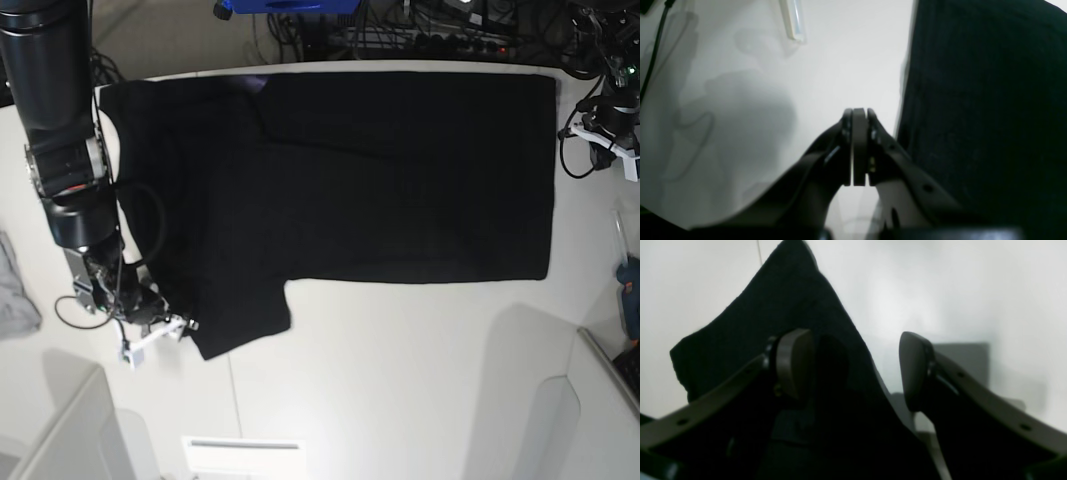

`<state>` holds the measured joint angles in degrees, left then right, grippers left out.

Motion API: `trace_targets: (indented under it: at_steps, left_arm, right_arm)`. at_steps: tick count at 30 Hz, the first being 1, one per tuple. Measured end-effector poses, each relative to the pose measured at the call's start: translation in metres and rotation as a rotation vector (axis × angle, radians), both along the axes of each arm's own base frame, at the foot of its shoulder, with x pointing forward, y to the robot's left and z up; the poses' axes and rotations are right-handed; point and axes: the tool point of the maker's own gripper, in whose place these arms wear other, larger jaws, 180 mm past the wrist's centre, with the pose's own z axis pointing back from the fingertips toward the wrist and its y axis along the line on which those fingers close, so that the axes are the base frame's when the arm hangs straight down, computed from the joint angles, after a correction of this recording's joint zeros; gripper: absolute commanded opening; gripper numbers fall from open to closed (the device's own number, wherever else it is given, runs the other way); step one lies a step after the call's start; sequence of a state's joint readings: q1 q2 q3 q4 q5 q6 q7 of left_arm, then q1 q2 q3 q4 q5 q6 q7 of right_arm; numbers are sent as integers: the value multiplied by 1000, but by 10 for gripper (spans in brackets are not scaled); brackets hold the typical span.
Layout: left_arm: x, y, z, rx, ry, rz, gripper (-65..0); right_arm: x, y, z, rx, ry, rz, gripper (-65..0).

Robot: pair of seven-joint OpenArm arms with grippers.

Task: Fold the T-shirt properly
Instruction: 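Reach the right gripper to the shirt's hem corner and grasp it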

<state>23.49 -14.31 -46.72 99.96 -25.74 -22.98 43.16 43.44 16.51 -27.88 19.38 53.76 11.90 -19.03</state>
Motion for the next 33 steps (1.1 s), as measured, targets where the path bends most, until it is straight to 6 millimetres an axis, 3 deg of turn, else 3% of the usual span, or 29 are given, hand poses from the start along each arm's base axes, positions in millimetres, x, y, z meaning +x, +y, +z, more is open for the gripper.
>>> trace_targets:
  at_steps: [4, 10, 19, 23, 25, 26, 28, 31, 33]
  left_arm:
    - [0, 0, 0, 0, 1, 0, -650]
    - [0, 0, 0, 1, 1, 0, -650]
    - [-1, 0, -1, 0, 3, 0, -650]
    - [0, 0, 0, 1, 0, 0, -650]
    - [2, 0, 1, 0, -4, 1, -650]
    - [3, 0, 1, 1, -7, 0, -635]
    - [9, 2, 4, 0, -18, 6, -449]
    - [27, 5, 8, -16, -64, 18, -237]
    - [40, 7, 7, -36, -82, 28, -178]
  right_arm:
    - [-1, 1, -2, 1, 1, 0, -269]
    - [-3, 24, -4, 25, -31, 35, -278]
    - [-7, 33, -10, 41, -31, 44, -477]
    - [-9, 28, -14, -54, -30, 99, -644]
    - [-9, 27, -14, -75, -39, 107, -650]
    - [-8, 27, -14, -74, -44, 106, -650]
    - [-8, 27, -14, -73, -43, 106, -650]
    - [-8, 27, -14, -73, -42, 105, -650]
    - [-8, 28, -14, -71, -43, 105, -650]
